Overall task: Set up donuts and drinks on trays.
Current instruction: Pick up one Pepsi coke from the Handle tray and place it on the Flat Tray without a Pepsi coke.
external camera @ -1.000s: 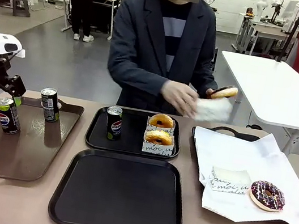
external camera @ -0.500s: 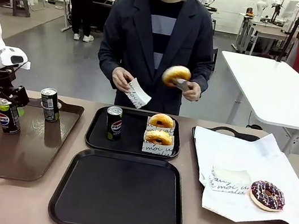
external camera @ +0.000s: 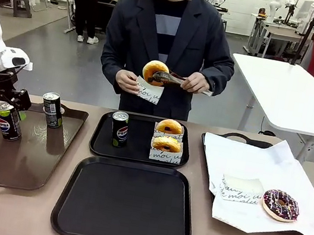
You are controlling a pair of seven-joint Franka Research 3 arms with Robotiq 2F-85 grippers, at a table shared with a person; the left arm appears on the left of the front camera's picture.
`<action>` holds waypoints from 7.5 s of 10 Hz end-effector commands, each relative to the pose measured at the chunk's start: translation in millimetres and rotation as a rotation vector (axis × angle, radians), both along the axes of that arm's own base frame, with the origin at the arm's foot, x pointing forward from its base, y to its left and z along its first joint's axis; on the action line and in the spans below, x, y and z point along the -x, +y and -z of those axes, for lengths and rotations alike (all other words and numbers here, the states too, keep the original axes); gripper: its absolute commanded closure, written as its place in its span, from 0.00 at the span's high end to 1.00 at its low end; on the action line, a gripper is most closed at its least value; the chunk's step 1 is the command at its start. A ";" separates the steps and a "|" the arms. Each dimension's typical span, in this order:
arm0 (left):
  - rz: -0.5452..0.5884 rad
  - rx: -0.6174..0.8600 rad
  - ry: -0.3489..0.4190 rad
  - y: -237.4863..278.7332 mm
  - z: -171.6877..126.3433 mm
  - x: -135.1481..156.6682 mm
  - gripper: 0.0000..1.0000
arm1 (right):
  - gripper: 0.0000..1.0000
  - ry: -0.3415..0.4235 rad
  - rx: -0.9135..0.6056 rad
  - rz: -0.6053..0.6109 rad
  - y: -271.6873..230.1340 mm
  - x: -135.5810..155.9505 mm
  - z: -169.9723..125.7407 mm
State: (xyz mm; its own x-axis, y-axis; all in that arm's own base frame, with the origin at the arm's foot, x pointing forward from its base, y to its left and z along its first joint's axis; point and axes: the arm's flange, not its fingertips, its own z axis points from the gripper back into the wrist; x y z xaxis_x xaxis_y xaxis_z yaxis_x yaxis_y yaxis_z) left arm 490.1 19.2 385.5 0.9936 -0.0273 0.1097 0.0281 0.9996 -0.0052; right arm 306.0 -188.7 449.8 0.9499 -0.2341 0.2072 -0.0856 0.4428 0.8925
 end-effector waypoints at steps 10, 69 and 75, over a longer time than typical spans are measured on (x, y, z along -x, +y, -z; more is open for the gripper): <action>0.027 0.014 -0.035 -3.4 -81.9 49.3 0.00 | 1.00 -0.031 -0.019 0.001 -0.4 -2.6 -0.7; 0.694 -0.097 0.044 -349.3 -0.6 163.3 0.58 | 1.00 -0.031 -0.019 0.001 -0.4 -2.6 -0.7; 0.672 -0.084 -0.010 -336.8 -21.8 171.9 1.00 | 1.00 -0.031 -0.019 0.001 -0.4 -2.6 -0.7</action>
